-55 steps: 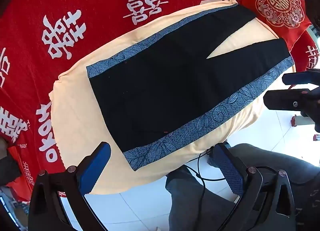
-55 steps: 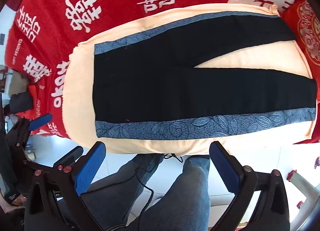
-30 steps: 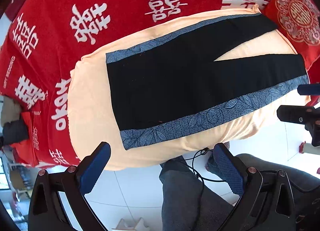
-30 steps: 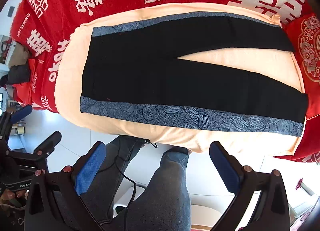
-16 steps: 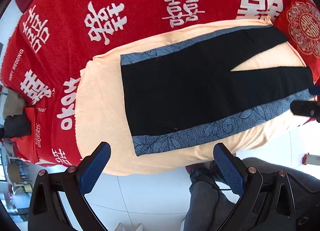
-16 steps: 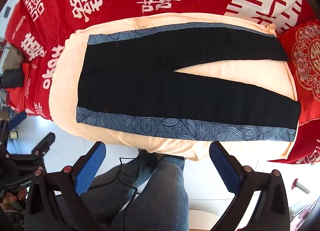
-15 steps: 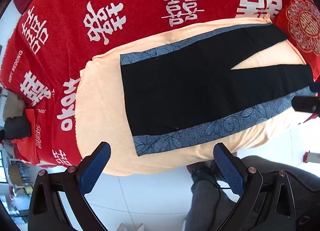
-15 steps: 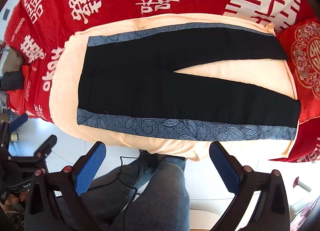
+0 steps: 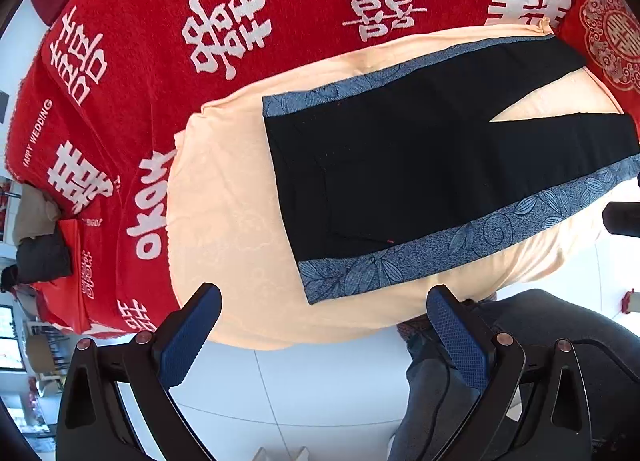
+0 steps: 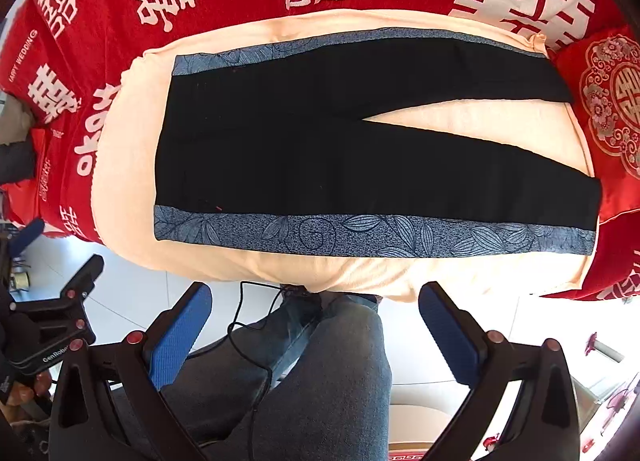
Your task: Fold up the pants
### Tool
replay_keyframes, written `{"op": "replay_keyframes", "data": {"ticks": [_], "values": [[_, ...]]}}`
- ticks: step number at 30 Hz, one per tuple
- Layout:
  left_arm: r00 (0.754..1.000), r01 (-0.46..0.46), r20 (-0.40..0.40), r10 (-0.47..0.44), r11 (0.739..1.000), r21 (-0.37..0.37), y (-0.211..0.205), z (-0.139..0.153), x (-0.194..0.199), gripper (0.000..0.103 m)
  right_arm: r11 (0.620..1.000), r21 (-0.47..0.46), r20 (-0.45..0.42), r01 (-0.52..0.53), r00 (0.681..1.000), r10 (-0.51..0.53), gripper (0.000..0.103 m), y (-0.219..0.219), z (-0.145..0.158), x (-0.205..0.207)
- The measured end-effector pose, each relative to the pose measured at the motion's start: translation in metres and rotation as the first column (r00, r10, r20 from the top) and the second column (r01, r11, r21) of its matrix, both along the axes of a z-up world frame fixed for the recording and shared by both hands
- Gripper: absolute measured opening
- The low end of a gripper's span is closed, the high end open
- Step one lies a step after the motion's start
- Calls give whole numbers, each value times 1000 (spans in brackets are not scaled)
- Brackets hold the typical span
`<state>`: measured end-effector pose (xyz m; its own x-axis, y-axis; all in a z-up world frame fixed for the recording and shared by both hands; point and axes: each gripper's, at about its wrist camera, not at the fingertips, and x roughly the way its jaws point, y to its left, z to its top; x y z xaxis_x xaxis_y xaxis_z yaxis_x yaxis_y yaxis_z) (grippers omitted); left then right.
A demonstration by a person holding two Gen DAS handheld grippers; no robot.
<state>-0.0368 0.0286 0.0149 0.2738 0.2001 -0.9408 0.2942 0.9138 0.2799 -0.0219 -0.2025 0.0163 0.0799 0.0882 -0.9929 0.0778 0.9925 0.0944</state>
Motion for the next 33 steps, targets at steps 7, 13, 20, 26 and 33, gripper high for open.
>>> {"op": "replay_keyframes", "data": {"ticks": [7, 13, 20, 26, 33], "values": [[996, 82, 32, -83, 996, 37, -14, 5, 2, 103, 999, -14, 33, 51, 998, -51, 103, -9, 13, 4], [990, 132, 44, -134, 990, 41, -17, 5, 1, 103, 993, 32, 63, 117, 991, -119, 103, -16, 15, 5], [988, 151, -17, -151, 988, 4, -24, -8, 0, 103, 979, 85, 72, 183, 979, -189, 103, -28, 10, -14], [987, 151, -54, -153, 988, -38, -48, -8, 6, 103, 953, 123, 47, 278, 957, -285, 103, -68, 3, -34], [997, -28, -82, 14, 985, -168, -78, -17, 11, 103, 953, 183, -13, 240, 970, -242, 103, -119, -2, -46]]}}
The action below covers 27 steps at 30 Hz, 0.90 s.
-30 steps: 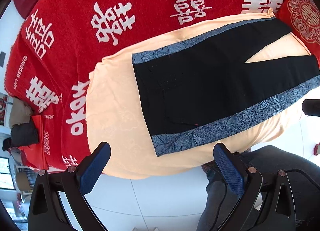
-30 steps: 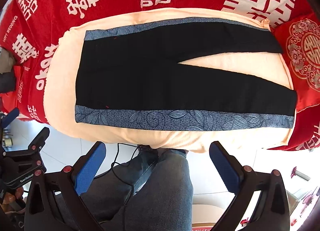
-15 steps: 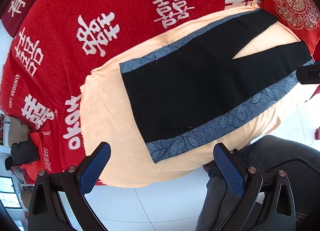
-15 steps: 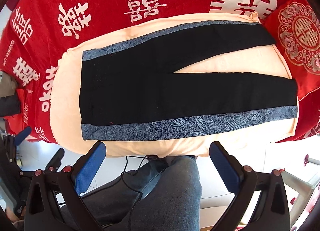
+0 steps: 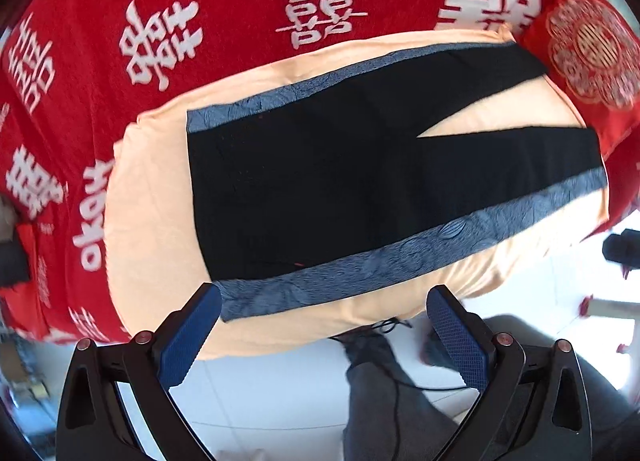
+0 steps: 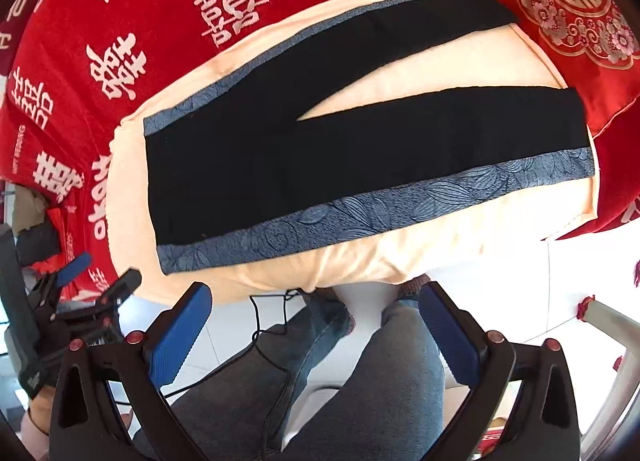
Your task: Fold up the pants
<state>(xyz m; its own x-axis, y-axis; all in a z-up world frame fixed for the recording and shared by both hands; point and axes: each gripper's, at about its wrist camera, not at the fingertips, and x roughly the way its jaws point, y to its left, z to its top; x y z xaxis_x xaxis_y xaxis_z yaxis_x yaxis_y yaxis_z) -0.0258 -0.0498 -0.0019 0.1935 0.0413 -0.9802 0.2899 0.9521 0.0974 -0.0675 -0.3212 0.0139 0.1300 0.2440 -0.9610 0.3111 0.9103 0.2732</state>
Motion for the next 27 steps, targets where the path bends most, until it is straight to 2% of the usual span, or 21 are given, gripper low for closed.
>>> {"op": "replay_keyframes", "data": {"ticks": [3, 6, 9, 13, 15, 18, 19, 21, 22, 23, 25, 27], "values": [[996, -81, -29, 80, 996, -42, -14, -7, -5, 103, 998, 55, 13, -24, 1000, 23, 103, -20, -2, -1], [989, -148, -23, 147, 988, -47, -24, -14, -12, 103, 993, 96, 8, -72, 997, 72, 103, -33, -15, 3], [972, -228, -60, 225, 973, -46, -23, -24, -20, 103, 980, 176, 8, -90, 996, 90, 103, -39, -33, 7], [947, -315, -73, 312, 948, -40, -6, -42, -35, 103, 948, 297, -16, -112, 992, 122, 103, -26, -78, 9], [932, -352, -104, 346, 935, -42, 5, -59, -41, 103, 925, 363, -41, -115, 989, 139, 103, -12, -108, 8], [902, -414, -155, 402, 909, -51, 28, -96, -48, 103, 891, 438, -34, -118, 989, 147, 103, 8, -145, 6], [893, -431, -166, 418, 901, -54, 36, -108, -50, 103, 879, 463, -28, -114, 989, 143, 101, 15, -160, 7], [874, -467, -193, 446, 881, -74, 52, -136, -48, 103, 853, 513, -23, -98, 992, 127, 89, 29, -191, 10], [868, -480, -195, 457, 873, -92, 57, -145, -47, 103, 838, 538, -25, -93, 992, 126, 74, 36, -206, 12], [865, -489, -189, 465, 865, -109, 64, -156, -45, 103, 823, 562, -26, -89, 992, 126, 64, 40, -218, 14], [861, -503, -169, 480, 852, -142, 77, -172, -41, 103, 796, 602, -30, -64, 994, 103, 62, 50, -246, 17], [854, -517, -185, 487, 837, -182, 85, -186, -39, 103, 770, 637, -28, -40, 997, 75, 62, 57, -264, 19]]}}
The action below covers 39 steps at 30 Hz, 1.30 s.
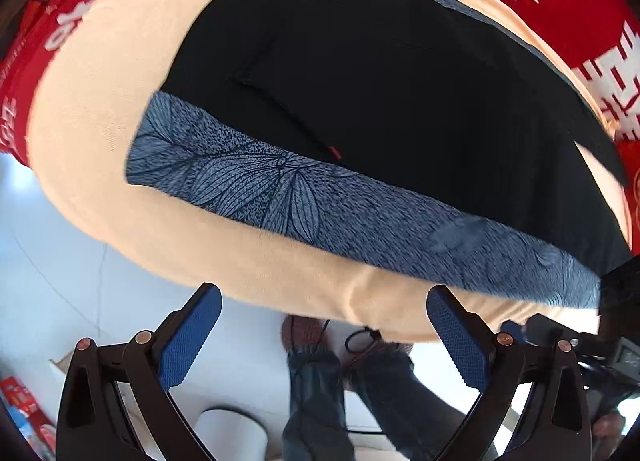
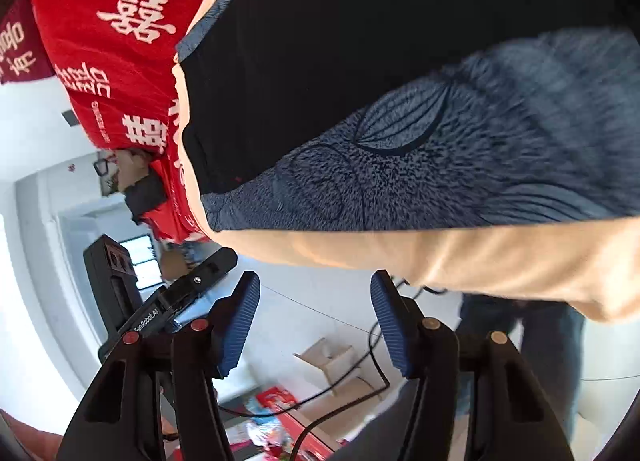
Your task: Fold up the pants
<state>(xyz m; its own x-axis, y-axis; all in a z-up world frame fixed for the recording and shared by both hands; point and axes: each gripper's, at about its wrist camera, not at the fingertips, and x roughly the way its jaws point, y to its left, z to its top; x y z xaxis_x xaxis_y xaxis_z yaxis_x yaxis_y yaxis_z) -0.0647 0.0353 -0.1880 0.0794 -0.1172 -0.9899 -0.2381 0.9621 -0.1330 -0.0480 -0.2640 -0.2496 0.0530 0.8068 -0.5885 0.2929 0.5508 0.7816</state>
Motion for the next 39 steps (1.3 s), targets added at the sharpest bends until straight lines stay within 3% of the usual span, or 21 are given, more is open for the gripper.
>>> {"op": "replay_keyframes", "data": {"ticks": [7, 9, 12, 17, 22, 24, 26, 28, 30, 31, 32, 33, 34, 35, 37, 39], "values": [[999, -33, 29, 37, 989, -145, 26, -27, 3, 103, 993, 99, 61, 56, 996, -62, 62, 17, -17, 10], [998, -42, 29, 48, 981, -188, 29, -31, 3, 103, 991, 105, 91, 77, 992, -86, 62, 20, -12, 14], [998, -52, 32, 63, 966, -255, 30, -35, 6, 103, 974, 177, 151, 142, 974, -170, 53, 15, 12, 23], [983, -119, 69, 168, 883, -454, 34, -33, 17, 103, 976, 190, 222, 104, 964, -146, 53, 17, 44, 36], [933, -255, 103, 346, 833, -491, 60, -32, 36, 103, 984, 146, 196, 98, 972, -126, 53, 14, 36, 28], [930, -265, 108, 352, 842, -469, 66, -34, 41, 97, 988, 103, 162, 119, 978, -134, 53, 6, 25, 20], [942, -229, 119, 315, 860, -457, 68, -34, 43, 96, 984, 70, 131, 161, 977, -170, 53, -12, 16, 7], [962, -163, 142, 233, 908, -387, 63, -32, 44, 88, 968, 66, 88, 241, 965, -246, 53, -32, 7, -6], [972, -120, 152, 178, 936, -331, 63, -30, 48, 78, 919, 137, 10, 369, 928, -373, 50, -51, -4, -20], [974, -112, 151, 167, 943, -314, 65, -30, 48, 70, 885, 167, -35, 435, 900, -435, 44, -60, -8, -27], [976, -112, 147, 162, 947, -302, 67, -30, 47, 57, 861, 162, -63, 482, 876, -478, 21, -66, -9, -32], [977, -116, 141, 162, 950, -290, 69, -31, 46, 49, 846, 150, -76, 512, 859, -506, 9, -71, -7, -34], [978, -120, 129, 162, 952, -281, 74, -31, 45, 31, 844, 142, -67, 518, 855, -514, 7, -74, 0, -33], [979, -124, 118, 165, 948, -293, 81, -31, 44, 23, 860, 122, -43, 496, 868, -495, 7, -73, 9, -29], [979, -130, 113, 172, 943, -307, 84, -24, 40, 23, 920, 44, 62, 389, 918, -391, 7, -68, 42, -13], [983, -84, 132, 124, 958, -272, 82, -9, 42, 23, 953, -8, 146, 303, 943, -298, 7, -67, 75, 5]]}}
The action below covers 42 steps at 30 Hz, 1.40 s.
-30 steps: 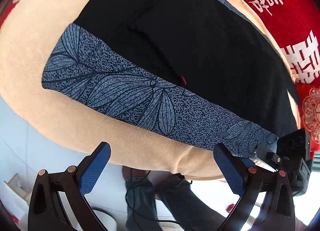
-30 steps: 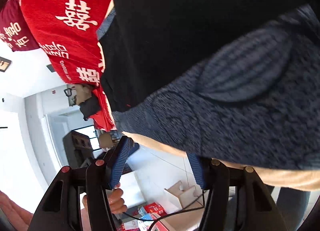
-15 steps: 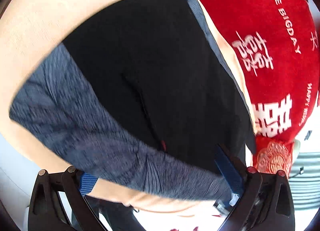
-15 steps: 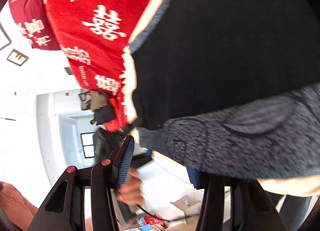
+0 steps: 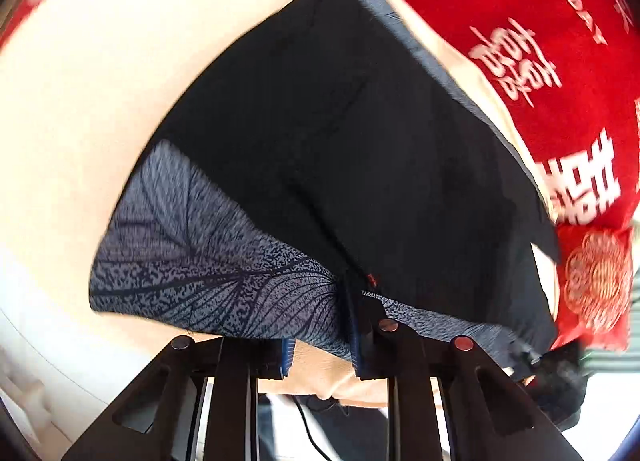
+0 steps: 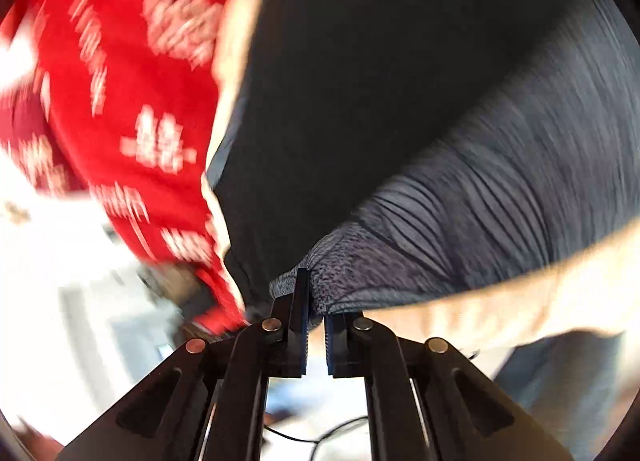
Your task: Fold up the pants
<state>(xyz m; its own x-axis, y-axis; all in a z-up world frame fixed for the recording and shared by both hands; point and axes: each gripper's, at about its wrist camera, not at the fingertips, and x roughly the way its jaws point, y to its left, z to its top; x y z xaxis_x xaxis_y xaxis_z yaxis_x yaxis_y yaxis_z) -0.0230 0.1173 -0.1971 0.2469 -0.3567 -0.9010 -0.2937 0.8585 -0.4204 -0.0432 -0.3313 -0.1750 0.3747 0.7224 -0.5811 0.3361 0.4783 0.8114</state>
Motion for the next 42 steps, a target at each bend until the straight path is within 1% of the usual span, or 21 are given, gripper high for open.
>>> {"op": "replay_keyframes", "data": {"ticks": [4, 8, 13, 15, 17, 20, 22, 24, 25, 26, 27, 28, 29, 31, 32, 35, 37, 38, 39, 40, 42], "values": [[997, 61, 37, -63, 997, 42, -12, 35, 29, 23, 979, -124, 79, -161, 982, 171, 7, -11, 51, 50], [994, 59, 89, -64, 997, 58, -16, 61, 77, 23, 946, -186, 104, -267, 952, 289, 7, -13, 72, 124], [981, 52, 176, -83, 983, 175, -18, 67, 156, 24, 915, -220, 84, -339, 927, 364, 9, -15, 55, 226], [980, 32, 185, -73, 976, 217, -23, 55, 187, 32, 906, -237, 66, -351, 925, 375, 9, -14, 42, 259], [982, 13, 179, -57, 971, 240, -25, 34, 219, 33, 911, -225, 40, -346, 931, 363, 12, -16, 23, 290], [991, -2, 128, -37, 956, 292, -33, 7, 256, 33, 912, -223, -76, -345, 938, 337, 15, -19, -15, 326], [995, -24, 101, -9, 949, 316, -35, 2, 268, 33, 901, -232, -111, -367, 930, 350, 16, -16, -19, 332], [994, -43, 113, 6, 945, 326, -32, 15, 266, 33, 885, -245, -65, -396, 917, 393, 43, -11, -4, 328], [993, -45, 121, 4, 940, 339, -31, 24, 262, 37, 873, -259, -32, -413, 907, 420, 72, -7, 8, 323], [992, -49, 125, 5, 933, 356, -30, 33, 258, 62, 861, -286, -12, -421, 900, 436, 84, -5, 18, 319], [991, -63, 136, 11, 921, 385, -29, 41, 252, 74, 849, -318, 8, -422, 894, 448, 84, -2, 29, 314], [989, -70, 149, 7, 905, 419, -29, 50, 245, 80, 837, -332, 24, -435, 883, 468, 83, 1, 37, 308], [990, -47, 142, -19, 895, 444, -31, 55, 240, 80, 828, -333, 27, -452, 873, 487, 79, -2, 38, 303], [992, 8, 107, -63, 892, 453, -38, 53, 238, 80, 798, -345, 6, -494, 849, 528, 43, 9, 37, 299], [993, 42, 82, -89, 887, 459, -44, 46, 239, 80, 779, -356, -10, -517, 835, 550, 36, 16, 33, 301], [990, 115, 7, -138, 850, 515, -58, 13, 251, 81, 740, -384, -31, -552, 809, 587, 36, 31, 16, 316], [991, 127, -45, -124, 802, 584, -56, -13, 253, 81, 689, -475, -39, -547, 795, 605, 36, 36, 7, 329], [993, 113, -48, -104, 812, 573, -50, -22, 252, 88, 667, -521, -49, -533, 798, 600, 29, 32, 3, 335], [997, 68, -13, -73, 830, 553, -41, -24, 248, 95, 677, -520, -44, -520, 808, 587, 25, 23, -4, 342], [999, 38, -13, -37, 839, 542, -31, -27, 244, 101, 711, -489, -41, -505, 828, 559, 18, 12, -11, 350], [1000, 2, -16, 8, 856, 518, -19, -28, 239, 101, 772, -450, -24, -450, 870, 493, 17, -7, -11, 355]]}}
